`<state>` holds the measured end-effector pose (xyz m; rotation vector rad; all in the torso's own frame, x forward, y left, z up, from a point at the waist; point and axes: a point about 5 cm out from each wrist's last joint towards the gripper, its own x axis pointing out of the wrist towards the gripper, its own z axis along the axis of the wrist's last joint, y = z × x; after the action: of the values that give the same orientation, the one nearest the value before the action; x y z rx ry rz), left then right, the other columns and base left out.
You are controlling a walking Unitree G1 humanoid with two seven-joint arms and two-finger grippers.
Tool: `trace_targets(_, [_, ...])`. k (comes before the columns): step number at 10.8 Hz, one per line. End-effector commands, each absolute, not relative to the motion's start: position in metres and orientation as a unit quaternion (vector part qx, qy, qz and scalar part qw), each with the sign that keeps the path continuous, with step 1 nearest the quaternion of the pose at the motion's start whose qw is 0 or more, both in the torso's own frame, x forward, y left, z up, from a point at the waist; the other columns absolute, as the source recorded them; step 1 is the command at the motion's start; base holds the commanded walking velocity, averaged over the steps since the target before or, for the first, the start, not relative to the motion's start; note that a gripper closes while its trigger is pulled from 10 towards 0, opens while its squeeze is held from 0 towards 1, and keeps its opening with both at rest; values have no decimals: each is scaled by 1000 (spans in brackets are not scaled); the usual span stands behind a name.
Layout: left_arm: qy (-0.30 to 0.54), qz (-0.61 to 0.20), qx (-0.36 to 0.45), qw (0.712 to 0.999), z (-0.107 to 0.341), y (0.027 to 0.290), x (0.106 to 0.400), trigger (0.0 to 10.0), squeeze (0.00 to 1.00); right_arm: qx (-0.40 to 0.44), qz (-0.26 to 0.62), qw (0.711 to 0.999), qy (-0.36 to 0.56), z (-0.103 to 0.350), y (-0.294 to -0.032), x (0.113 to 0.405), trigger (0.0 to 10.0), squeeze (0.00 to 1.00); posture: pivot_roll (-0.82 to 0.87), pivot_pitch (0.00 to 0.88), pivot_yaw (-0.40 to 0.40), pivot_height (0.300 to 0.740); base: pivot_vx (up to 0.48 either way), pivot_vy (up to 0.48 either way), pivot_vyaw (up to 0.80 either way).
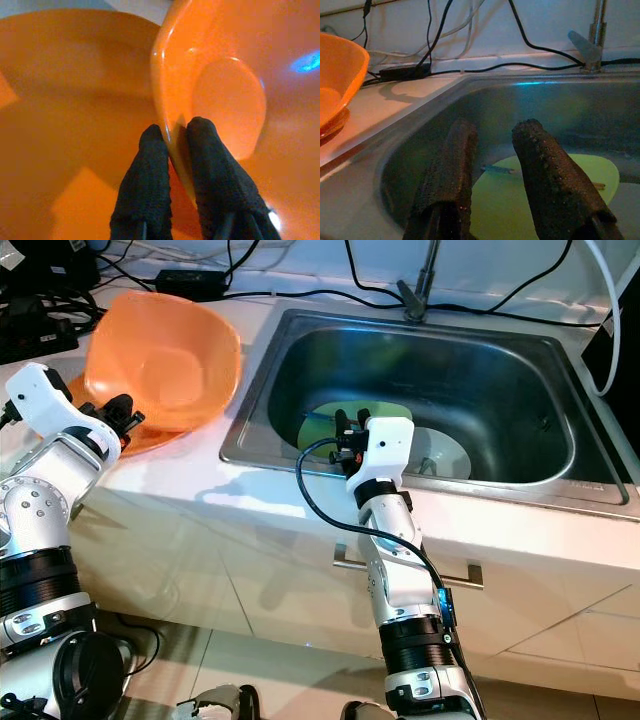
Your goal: Kitchen organization
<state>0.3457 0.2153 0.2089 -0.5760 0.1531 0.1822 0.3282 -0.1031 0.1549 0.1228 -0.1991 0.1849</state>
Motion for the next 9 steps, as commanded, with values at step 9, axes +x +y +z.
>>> trace_targets(9, [-64, -46, -344, 936, 251, 181, 345, 3451, 0, 58, 88, 990, -90, 153, -104, 331, 10000, 0, 104, 78, 20, 740, 0, 0, 0])
